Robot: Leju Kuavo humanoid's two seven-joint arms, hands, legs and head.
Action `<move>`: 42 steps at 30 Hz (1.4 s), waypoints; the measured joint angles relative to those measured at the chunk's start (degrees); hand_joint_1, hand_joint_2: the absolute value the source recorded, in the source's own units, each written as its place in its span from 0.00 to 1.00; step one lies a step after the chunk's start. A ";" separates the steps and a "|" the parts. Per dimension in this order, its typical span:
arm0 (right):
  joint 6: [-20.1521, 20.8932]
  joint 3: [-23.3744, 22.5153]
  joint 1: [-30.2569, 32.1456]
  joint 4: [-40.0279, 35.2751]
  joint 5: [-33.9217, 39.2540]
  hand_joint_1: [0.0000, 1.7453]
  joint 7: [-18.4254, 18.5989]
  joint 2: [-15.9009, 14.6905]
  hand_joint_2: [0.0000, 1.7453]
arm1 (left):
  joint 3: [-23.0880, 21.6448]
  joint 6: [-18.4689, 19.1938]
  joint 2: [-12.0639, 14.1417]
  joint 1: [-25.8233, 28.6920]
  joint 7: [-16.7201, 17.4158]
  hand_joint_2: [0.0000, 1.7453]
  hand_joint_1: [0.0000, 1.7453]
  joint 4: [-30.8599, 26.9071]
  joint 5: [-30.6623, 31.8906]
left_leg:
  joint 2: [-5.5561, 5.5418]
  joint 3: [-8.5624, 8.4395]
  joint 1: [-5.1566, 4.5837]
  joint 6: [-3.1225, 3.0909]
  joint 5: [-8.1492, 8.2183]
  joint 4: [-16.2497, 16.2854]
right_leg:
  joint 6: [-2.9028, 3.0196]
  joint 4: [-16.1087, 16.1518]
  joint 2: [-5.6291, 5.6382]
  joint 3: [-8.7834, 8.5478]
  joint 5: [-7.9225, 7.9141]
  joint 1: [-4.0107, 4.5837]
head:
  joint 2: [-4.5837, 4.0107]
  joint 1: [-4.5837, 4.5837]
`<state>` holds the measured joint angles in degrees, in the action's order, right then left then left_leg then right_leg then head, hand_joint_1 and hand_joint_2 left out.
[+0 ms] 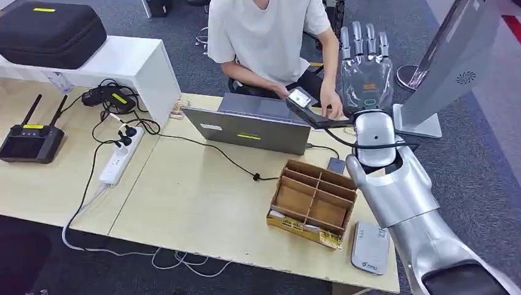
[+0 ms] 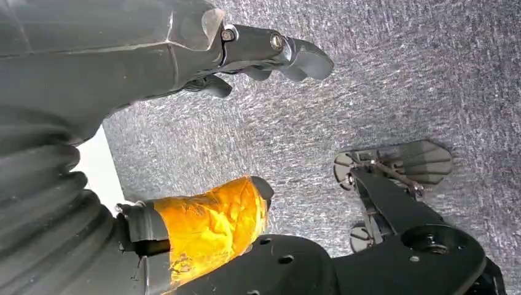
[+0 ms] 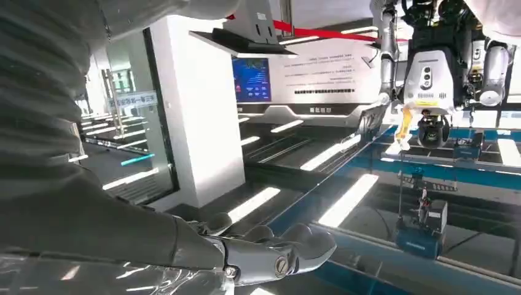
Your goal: Pass the card to the sensor for recognition and then transmit it.
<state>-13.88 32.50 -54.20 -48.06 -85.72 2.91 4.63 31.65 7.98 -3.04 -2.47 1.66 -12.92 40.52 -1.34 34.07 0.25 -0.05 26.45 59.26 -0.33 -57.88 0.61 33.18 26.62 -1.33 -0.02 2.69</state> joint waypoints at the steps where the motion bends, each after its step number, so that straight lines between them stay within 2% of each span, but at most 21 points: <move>1: 0.00 0.02 0.00 0.00 0.00 0.00 0.00 0.02 1.00 | 0.02 0.00 0.00 0.00 0.00 1.00 0.00 0.00 0.00 | 0.00 0.00 0.00 0.00 0.00 0.00 | 0.00 0.00 0.00 0.00 0.00 0.00 | 0.00 0.00; 6: 0.02 0.04 0.62 -1.29 0.00 0.00 -0.42 -0.02 1.00 | 0.11 -0.15 0.02 0.01 0.18 1.00 0.00 0.00 -0.04 | 0.01 0.00 0.00 0.00 0.00 0.00 | 0.00 0.00 0.01 0.03 0.00 0.00 | 0.00 0.00; 10: -0.83 -0.33 4.52 -7.35 0.06 0.00 -3.23 -0.85 1.00 | 1.02 -0.37 -0.02 0.02 0.44 1.00 0.00 0.00 -0.52 | -0.01 0.00 0.01 0.00 0.00 0.01 | 0.00 0.02 0.00 0.05 0.01 0.01 | 0.00 -0.02; 15: -3.02 -1.18 16.83 -24.78 0.52 0.00 -7.26 -5.05 1.00 | 3.06 -1.55 -0.15 0.11 1.44 1.00 0.00 0.00 -1.55 | -0.07 0.04 0.01 -0.06 0.07 0.01 | -0.03 0.11 -0.06 0.06 0.07 0.01 | 0.00 0.00; 20: -8.61 -4.02 38.23 -46.91 0.68 0.00 -8.76 -12.61 1.00 | 5.99 -3.06 -0.59 0.54 2.51 1.00 0.00 0.00 -3.50 | -0.43 0.12 0.00 -0.17 0.26 0.02 | -0.20 0.22 -0.40 -0.06 0.26 0.00 | 0.02 -0.18; 25: -11.01 -6.03 50.82 -58.79 0.33 0.00 -8.74 -16.83 1.00 | 7.78 -3.37 -0.66 0.49 2.99 1.00 0.00 0.00 -3.85 | -0.26 0.13 0.00 -0.11 0.38 0.01 | -0.20 0.22 -0.23 0.03 0.26 0.00 | 0.00 -0.18; 32: -10.62 -6.43 60.60 -66.70 0.52 0.00 -9.27 -19.49 1.00 | 9.70 -4.15 -0.92 0.36 3.13 1.00 0.00 0.00 -4.48 | -0.25 0.12 0.01 -0.09 0.36 0.00 | -0.19 0.21 -0.24 0.01 0.25 0.01 | 0.00 -0.17; 36: -10.53 -6.38 63.12 -68.35 0.68 0.00 -9.40 -20.07 1.00 | 10.12 -4.35 -1.03 0.29 3.13 1.00 0.00 0.00 -4.63 | -0.21 0.09 0.01 -0.09 0.35 0.00 | -0.18 0.21 -0.22 0.00 0.24 0.01 | 0.00 -0.17; 42: -6.03 -4.77 66.21 -68.11 4.94 0.00 -12.28 -20.09 1.00 | 11.17 -4.59 -1.11 0.22 3.13 1.00 0.00 0.00 -4.24 | -0.20 0.09 0.01 -0.09 0.35 0.00 | -0.18 0.21 -0.22 -0.02 0.24 0.01 | 0.00 -0.15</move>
<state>-19.91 27.73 12.01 -116.17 -80.78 -9.38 -15.45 42.82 3.39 -4.15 -2.25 4.79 -12.92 36.28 -1.54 34.16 0.26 -0.14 26.81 59.26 -0.52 -57.68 0.40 33.16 26.86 -1.32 -0.02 2.54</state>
